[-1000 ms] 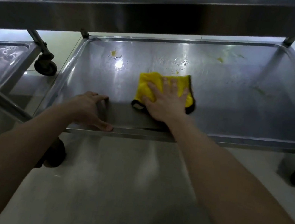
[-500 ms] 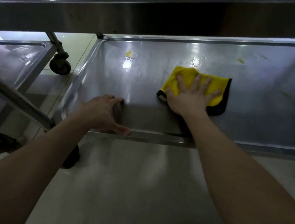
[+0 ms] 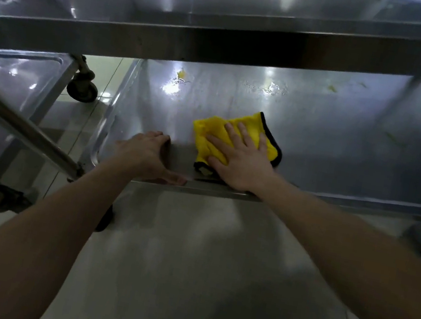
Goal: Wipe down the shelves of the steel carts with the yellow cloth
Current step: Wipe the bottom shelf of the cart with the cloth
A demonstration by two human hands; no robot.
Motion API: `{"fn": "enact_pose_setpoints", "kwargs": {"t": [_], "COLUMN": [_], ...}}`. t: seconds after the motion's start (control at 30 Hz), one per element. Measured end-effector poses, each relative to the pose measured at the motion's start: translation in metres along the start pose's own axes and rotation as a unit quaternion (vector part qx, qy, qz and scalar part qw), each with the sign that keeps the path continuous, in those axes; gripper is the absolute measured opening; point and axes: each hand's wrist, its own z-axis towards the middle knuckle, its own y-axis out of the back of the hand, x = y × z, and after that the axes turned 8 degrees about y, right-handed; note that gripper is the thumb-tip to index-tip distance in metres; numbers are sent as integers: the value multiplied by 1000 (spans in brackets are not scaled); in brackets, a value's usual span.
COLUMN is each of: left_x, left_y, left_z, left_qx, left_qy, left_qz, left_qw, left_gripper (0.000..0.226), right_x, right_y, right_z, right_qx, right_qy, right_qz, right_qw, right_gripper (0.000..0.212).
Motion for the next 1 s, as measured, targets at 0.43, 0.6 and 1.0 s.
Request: {"fn": "enact_pose_setpoints", "kwargs": {"t": [0.43, 0.6, 1.0], "left_x": [-90, -165, -178], "left_y": [17, 14, 15], "left_z": [-13, -21, 6], "left_qx": [-19, 14, 55], "left_qy": [-38, -92, -83], "left_qz": [-25, -8, 99], "left_qw": [999, 996, 990], "left_gripper": [142, 133, 157], "right_x": [-85, -90, -230], "right_y": [27, 9, 44], "right_z": [-49, -51, -147], "right_qx": [6, -39, -54], "right_qy": [-62, -63, -237], "right_qz": [-4, 8, 25], "right_qw": [998, 997, 970], "right_gripper": [81, 94, 97]}}
